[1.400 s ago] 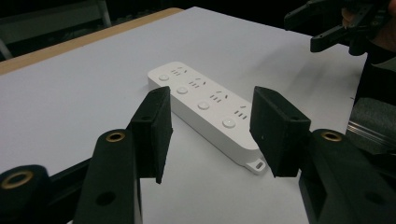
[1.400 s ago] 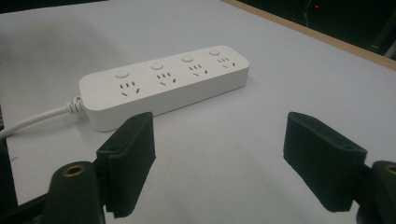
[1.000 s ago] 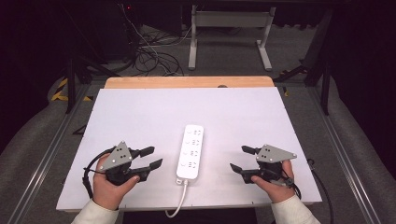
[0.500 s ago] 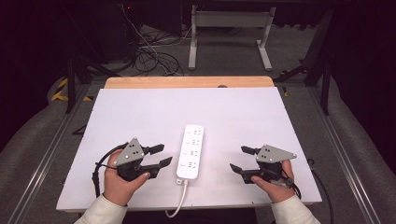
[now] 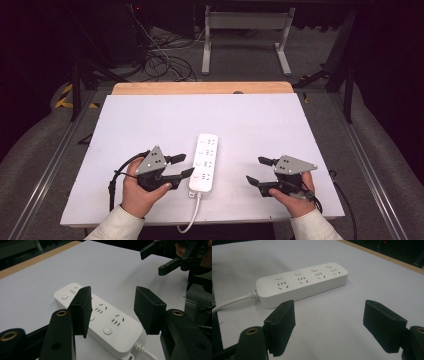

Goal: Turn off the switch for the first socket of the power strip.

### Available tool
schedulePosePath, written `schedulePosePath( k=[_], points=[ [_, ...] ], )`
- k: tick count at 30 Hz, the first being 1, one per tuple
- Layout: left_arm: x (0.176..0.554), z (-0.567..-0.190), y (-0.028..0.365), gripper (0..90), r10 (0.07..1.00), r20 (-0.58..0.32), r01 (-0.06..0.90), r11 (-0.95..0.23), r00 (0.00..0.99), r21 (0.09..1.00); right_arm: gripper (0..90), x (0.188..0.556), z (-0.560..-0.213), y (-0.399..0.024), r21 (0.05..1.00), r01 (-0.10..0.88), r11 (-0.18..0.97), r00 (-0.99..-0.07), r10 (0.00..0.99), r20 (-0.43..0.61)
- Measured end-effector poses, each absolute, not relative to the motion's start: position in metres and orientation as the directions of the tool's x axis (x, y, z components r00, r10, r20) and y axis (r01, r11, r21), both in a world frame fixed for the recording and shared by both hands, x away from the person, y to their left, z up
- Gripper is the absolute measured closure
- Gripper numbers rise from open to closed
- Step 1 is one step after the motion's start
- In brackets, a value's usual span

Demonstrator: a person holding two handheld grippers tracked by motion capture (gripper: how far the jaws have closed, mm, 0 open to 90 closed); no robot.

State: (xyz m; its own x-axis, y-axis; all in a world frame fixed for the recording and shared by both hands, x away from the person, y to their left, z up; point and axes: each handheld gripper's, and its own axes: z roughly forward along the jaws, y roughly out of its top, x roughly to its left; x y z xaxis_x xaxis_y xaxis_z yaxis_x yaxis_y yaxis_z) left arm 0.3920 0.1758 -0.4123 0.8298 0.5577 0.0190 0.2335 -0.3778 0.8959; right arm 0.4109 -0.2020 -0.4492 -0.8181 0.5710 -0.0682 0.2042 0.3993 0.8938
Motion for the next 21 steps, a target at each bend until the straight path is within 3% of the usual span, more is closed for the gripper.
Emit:
schedulePosePath(
  k=[8,21],
  points=[
    [0.395,-0.414,0.170,51.1,0.552,0.010,0.246,-0.386,0.834,0.889,26.2,0.411,-0.449,-0.202,0.893,0.206,0.401,-0.819,0.570,-0.068],
    [0.408,-0.419,0.162,87.3,0.530,-0.072,0.351,-0.447,0.845,0.823,26.7,0.411,-0.450,-0.201,0.890,0.204,0.407,-0.820,0.568,-0.072]
  ],
)
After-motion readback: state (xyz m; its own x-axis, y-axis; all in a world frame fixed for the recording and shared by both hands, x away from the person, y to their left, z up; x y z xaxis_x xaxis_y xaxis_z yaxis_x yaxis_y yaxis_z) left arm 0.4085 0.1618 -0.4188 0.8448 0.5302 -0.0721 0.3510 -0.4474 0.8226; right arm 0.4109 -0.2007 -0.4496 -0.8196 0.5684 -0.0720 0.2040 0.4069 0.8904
